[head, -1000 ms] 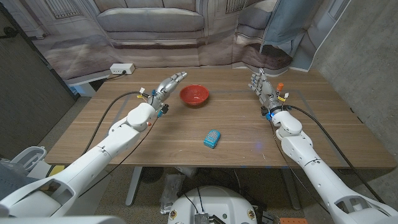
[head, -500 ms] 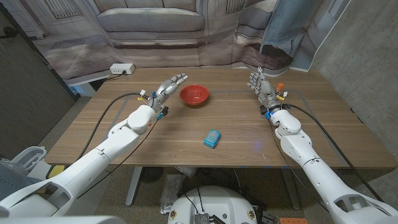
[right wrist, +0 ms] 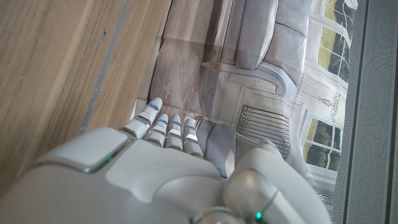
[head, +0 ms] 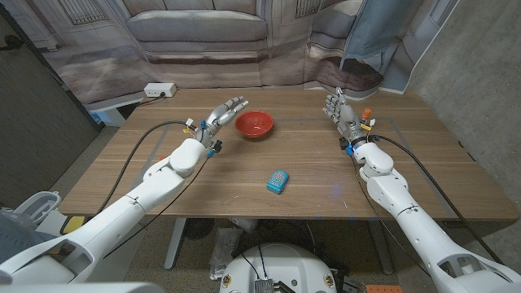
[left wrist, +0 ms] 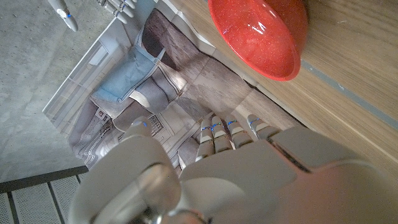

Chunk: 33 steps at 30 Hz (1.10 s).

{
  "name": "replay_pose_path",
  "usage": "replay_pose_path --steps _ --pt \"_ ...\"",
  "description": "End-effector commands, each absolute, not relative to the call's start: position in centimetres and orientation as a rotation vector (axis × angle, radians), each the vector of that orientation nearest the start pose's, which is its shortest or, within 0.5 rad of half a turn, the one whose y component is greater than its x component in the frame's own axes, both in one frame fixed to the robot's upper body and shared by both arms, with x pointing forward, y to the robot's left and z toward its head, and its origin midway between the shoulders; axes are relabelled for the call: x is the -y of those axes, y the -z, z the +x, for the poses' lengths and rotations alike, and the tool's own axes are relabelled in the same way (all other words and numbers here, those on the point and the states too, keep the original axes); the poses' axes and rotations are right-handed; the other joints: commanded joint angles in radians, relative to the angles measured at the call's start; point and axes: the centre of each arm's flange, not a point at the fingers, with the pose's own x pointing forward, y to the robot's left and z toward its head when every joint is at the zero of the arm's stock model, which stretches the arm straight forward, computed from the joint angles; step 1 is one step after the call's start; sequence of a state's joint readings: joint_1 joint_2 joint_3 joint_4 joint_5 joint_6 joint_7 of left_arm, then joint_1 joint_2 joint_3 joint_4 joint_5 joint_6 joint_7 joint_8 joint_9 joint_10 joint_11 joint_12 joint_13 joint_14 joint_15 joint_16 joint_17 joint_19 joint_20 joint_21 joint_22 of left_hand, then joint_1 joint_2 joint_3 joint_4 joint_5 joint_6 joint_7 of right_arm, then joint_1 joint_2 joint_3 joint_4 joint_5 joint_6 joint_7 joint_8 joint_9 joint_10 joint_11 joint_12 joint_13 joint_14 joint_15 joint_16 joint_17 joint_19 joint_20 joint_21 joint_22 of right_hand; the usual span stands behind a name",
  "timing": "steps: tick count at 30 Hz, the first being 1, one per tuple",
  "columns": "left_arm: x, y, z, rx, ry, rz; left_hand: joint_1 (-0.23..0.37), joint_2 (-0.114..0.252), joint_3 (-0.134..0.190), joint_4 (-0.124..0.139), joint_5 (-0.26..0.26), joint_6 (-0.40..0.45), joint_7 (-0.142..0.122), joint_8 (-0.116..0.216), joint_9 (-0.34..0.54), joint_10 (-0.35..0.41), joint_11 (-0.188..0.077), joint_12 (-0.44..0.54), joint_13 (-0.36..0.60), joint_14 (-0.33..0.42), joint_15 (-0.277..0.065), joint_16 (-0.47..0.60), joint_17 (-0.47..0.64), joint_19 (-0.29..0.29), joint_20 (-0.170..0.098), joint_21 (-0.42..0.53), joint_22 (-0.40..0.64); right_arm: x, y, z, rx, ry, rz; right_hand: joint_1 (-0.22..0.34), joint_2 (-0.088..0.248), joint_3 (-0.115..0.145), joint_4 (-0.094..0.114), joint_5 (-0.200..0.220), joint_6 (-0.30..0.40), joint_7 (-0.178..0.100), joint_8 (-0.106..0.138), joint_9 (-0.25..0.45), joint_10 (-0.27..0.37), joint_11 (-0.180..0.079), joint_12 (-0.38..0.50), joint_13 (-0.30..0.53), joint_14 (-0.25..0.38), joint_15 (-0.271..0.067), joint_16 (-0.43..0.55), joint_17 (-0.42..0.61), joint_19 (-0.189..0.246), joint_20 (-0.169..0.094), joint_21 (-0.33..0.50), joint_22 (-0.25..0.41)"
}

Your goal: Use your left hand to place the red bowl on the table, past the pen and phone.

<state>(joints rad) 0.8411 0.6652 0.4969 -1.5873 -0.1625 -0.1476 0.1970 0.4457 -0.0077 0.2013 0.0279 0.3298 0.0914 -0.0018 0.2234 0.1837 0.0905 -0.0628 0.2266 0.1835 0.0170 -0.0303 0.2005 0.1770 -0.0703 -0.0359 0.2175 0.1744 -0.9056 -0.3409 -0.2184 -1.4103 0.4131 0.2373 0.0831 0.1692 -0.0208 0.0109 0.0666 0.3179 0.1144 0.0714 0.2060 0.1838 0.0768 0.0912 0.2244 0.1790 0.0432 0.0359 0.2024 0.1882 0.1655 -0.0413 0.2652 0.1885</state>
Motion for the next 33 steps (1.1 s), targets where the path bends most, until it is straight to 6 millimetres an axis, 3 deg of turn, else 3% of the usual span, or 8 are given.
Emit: replay_pose_path --steps 1,33 --pt "-23.6 -0.3 60.7 0.724 0.079 0.569 0.014 -0.001 0.001 -0.007 0.007 0.014 -0.003 0.002 0.004 0.012 -0.004 0.001 0.005 0.011 -0.016 -0.001 0.003 0.005 -0.023 -0.004 0.005 25.4 0.8 63.4 0.675 -0.241 0.021 0.003 0.011 -0.004 0.004 -0.001 0.011 0.002 -0.004 0.001 0.007 0.005 -0.003 0.004 0.008 0.001 -0.001 0.004 0.009 -0.034 -0.002 0.003" --pt "-22.4 -0.9 59.8 0.769 0.009 0.686 0.039 -0.004 0.000 -0.021 0.011 0.040 -0.006 0.004 0.005 0.034 -0.010 0.000 0.006 0.038 -0.022 0.001 0.003 0.010 -0.022 -0.007 0.006 25.5 0.7 62.8 0.687 -0.237 0.016 0.005 0.017 -0.004 0.003 -0.003 0.011 0.003 -0.006 0.001 0.006 0.004 -0.006 0.004 0.008 0.002 -0.003 0.005 0.010 -0.033 -0.006 0.003"
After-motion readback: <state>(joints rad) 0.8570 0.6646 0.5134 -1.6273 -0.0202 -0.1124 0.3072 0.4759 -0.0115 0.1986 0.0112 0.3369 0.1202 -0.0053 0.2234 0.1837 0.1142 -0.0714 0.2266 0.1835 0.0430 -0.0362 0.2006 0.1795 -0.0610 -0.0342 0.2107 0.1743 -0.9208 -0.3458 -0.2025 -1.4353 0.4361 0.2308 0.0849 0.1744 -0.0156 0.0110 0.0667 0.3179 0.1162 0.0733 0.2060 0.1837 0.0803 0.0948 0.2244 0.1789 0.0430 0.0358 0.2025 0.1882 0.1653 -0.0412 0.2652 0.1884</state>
